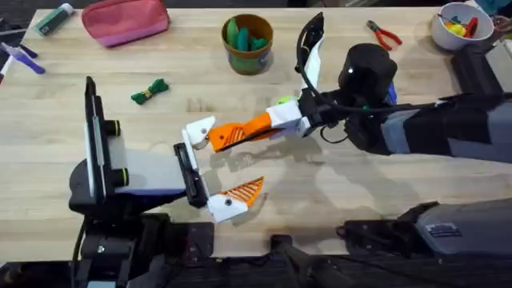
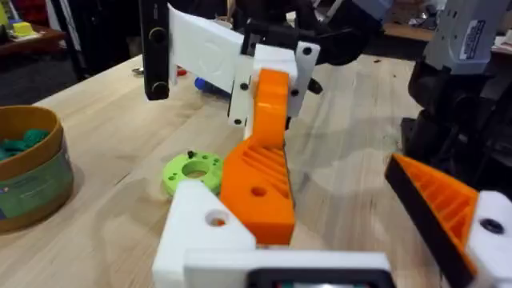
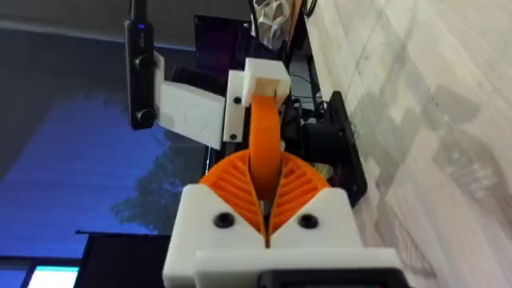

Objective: Pick up the gripper from the table and insert it into the empty holder that is missing its gripper. Then pick up a screw, insert it into the mounting hole, and use the screwdriver to tighten it. Finally, clean up the table by picking up the vegetable and placing it into the bucket.

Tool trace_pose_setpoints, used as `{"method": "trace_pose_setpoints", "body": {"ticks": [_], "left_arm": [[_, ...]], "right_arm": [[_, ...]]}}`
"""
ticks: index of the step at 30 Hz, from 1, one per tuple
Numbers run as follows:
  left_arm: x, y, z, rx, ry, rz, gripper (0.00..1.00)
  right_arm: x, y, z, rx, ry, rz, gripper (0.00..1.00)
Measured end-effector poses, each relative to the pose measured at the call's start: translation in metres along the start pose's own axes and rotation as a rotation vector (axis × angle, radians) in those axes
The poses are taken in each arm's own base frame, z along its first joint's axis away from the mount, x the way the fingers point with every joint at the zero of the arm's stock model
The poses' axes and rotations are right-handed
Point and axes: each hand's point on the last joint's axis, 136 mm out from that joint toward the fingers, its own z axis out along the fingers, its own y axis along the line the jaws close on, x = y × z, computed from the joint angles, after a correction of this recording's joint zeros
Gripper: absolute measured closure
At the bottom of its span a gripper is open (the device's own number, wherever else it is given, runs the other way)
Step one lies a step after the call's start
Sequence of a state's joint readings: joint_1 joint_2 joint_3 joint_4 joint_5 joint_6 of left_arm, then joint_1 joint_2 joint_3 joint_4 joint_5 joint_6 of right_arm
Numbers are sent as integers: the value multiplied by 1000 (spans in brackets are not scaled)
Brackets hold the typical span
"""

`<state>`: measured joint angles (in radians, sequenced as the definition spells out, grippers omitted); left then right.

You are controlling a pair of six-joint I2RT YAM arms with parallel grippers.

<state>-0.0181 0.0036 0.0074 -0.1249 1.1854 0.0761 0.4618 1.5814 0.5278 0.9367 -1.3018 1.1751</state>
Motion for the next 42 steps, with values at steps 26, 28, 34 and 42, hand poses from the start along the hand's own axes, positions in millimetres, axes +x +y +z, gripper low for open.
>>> {"method": "trace_pose_setpoints", "body": {"ticks": [26,28,34,42], "left_arm": [[0,0,0,0,0,-1,13],[0,0,0,0,0,-1,13],[0,0,0,0,0,-1,13],[0,0,0,0,0,-1,13]], "right_arm": [[-5,-2,9,22,-42,14,990],[-5,-2,10,23,-41,17,990],[-5,-3,14,28,-49,18,990],[-8,-3,15,33,-62,18,990]]}}
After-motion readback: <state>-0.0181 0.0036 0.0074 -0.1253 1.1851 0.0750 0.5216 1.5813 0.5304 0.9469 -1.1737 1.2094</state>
